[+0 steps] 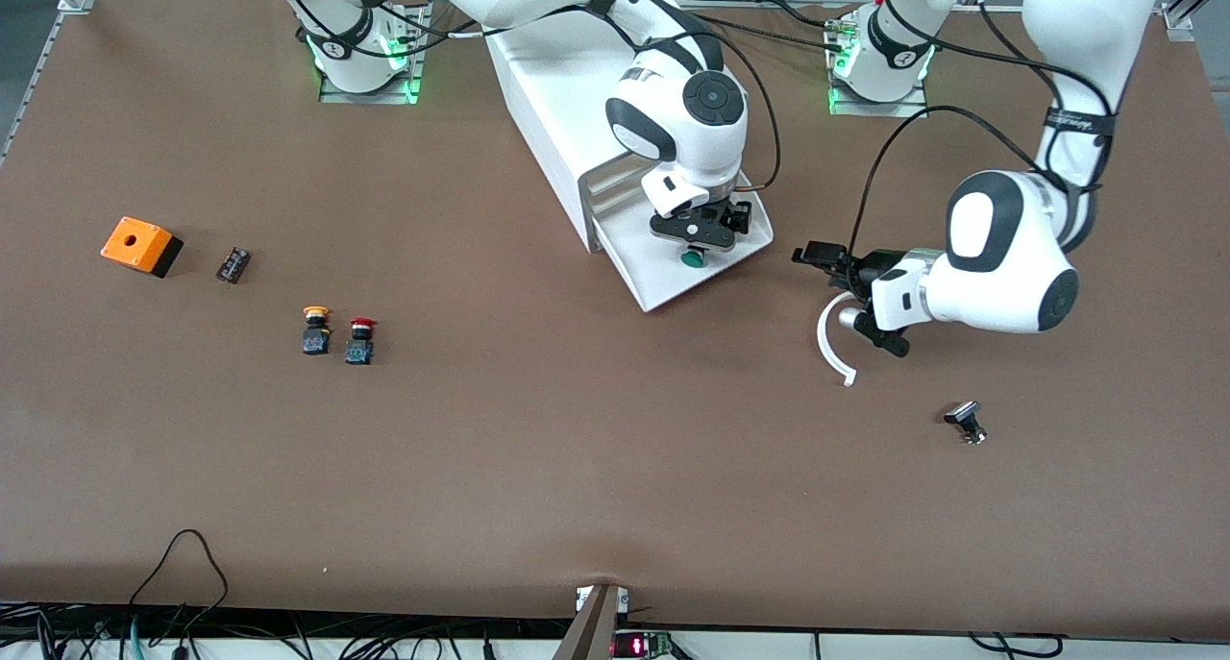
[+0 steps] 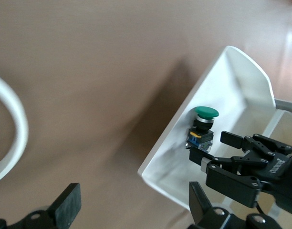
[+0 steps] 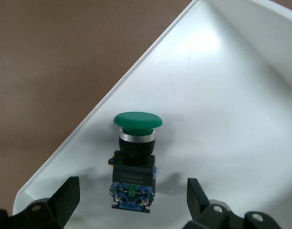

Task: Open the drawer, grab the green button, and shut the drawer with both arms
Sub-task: 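Grasp the green button in the drawer with the right gripper while the left gripper withdraws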

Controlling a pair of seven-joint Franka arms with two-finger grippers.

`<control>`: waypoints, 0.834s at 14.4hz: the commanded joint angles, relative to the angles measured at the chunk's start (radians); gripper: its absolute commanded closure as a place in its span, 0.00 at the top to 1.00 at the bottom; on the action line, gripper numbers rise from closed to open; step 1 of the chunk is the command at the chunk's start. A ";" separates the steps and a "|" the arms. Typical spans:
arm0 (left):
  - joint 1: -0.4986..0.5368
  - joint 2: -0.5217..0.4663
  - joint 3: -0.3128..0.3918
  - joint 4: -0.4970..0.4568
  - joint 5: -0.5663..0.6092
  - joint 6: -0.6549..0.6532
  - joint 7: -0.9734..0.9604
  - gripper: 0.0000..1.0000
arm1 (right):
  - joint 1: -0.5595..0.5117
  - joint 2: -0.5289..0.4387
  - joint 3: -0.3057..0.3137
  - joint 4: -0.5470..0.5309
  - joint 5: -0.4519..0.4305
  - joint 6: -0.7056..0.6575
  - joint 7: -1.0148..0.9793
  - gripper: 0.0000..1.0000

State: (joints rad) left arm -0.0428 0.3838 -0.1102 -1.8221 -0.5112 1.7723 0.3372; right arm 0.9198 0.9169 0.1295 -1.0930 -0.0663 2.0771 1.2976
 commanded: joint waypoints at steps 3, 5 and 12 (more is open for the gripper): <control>-0.023 0.004 -0.020 0.145 0.212 -0.077 -0.364 0.99 | 0.021 0.008 -0.008 -0.011 -0.041 0.024 0.012 0.73; -0.054 0.012 -0.019 0.185 0.316 -0.077 -0.482 0.99 | 0.019 0.008 -0.008 -0.011 -0.055 0.024 0.005 0.45; -0.077 0.084 -0.016 0.302 0.362 -0.089 -0.561 0.99 | 0.007 -0.007 -0.021 0.057 -0.056 -0.069 -0.024 0.00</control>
State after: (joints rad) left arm -0.1136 0.4248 -0.1284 -1.5726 -0.1738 1.7141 -0.2083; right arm 0.9294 0.9234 0.1226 -1.0832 -0.1043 2.0737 1.2946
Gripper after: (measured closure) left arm 0.004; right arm 0.590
